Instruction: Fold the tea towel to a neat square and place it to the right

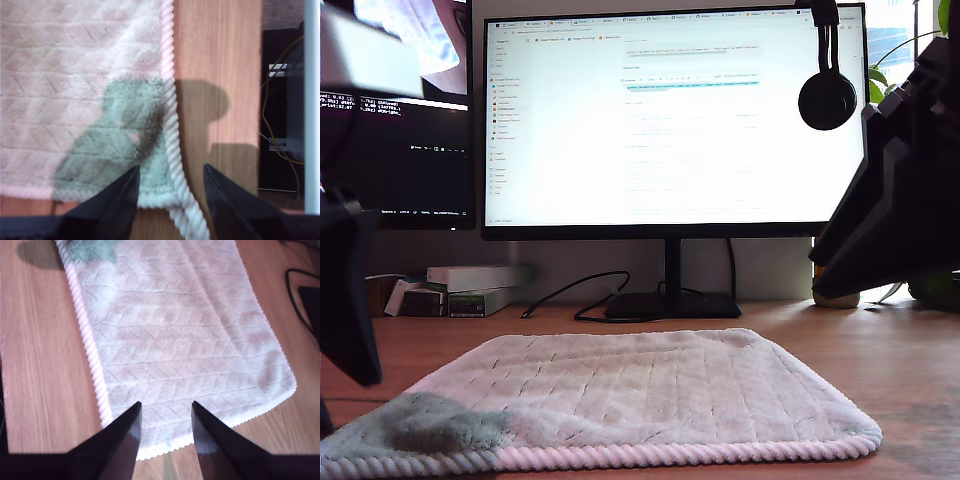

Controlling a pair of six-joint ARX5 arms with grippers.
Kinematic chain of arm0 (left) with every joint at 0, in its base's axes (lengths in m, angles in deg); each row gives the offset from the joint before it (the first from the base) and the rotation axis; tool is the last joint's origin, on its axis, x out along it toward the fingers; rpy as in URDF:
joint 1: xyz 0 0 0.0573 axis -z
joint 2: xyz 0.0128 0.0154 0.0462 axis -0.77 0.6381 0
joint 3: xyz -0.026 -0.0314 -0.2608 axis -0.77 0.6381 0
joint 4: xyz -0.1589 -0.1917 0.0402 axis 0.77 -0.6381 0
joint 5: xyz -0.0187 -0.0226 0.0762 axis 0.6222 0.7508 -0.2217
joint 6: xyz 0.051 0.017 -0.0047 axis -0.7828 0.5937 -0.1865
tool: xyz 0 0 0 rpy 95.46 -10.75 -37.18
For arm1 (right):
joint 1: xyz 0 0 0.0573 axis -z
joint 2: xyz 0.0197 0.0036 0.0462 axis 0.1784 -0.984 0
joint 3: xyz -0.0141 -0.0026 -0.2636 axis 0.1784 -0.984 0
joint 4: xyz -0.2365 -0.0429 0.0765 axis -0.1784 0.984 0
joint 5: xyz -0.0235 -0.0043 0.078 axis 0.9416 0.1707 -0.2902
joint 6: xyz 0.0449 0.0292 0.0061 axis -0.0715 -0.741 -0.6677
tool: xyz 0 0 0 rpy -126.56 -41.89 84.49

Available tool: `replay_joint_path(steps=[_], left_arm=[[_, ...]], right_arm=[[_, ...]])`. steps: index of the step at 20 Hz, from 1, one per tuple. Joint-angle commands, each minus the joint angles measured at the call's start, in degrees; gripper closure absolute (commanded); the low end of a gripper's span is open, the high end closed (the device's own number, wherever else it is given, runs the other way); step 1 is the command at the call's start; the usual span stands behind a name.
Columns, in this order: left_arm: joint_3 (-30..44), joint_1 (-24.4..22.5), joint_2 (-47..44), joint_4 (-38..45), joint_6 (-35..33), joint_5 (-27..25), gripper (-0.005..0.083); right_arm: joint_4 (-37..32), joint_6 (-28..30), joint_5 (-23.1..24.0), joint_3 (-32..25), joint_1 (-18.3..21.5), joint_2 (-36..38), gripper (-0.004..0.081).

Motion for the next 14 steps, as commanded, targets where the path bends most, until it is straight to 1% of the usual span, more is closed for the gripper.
replay_joint_path(steps=[1, 6, 11, 13, 14], left_arm=[[-0.15, 0.17, 1.9, 1.07, -0.46, 0.37, 0.0409], [-0.15, 0.17, 6.82, 3.26, -0.24, 0.33, 0.041], [-0.15, 0.11, 10.14, 5.14, 1.31, -1.09, 0.0416], [-0.15, 0.11, 11.34, 4.85, 2.34, -1.16, 0.0444], [-0.15, 0.13, 11.91, 4.39, 2.36, -1.36, 0.0493]], right_arm=[[-0.48, 0.2, 0.04, -0.17, -0.11, -0.13, 0.0487], [-1.09, 0.22, 0.07, -0.17, -0.09, -0.13, 0.0487], [-1.16, 0.22, 0.04, -0.17, -0.09, -0.13, 0.0487], [-1.2, 0.22, 0.04, -0.17, -0.09, -0.13, 0.0487], [-1.29, 0.22, 0.02, -0.17, -0.11, -0.13, 0.0487]])
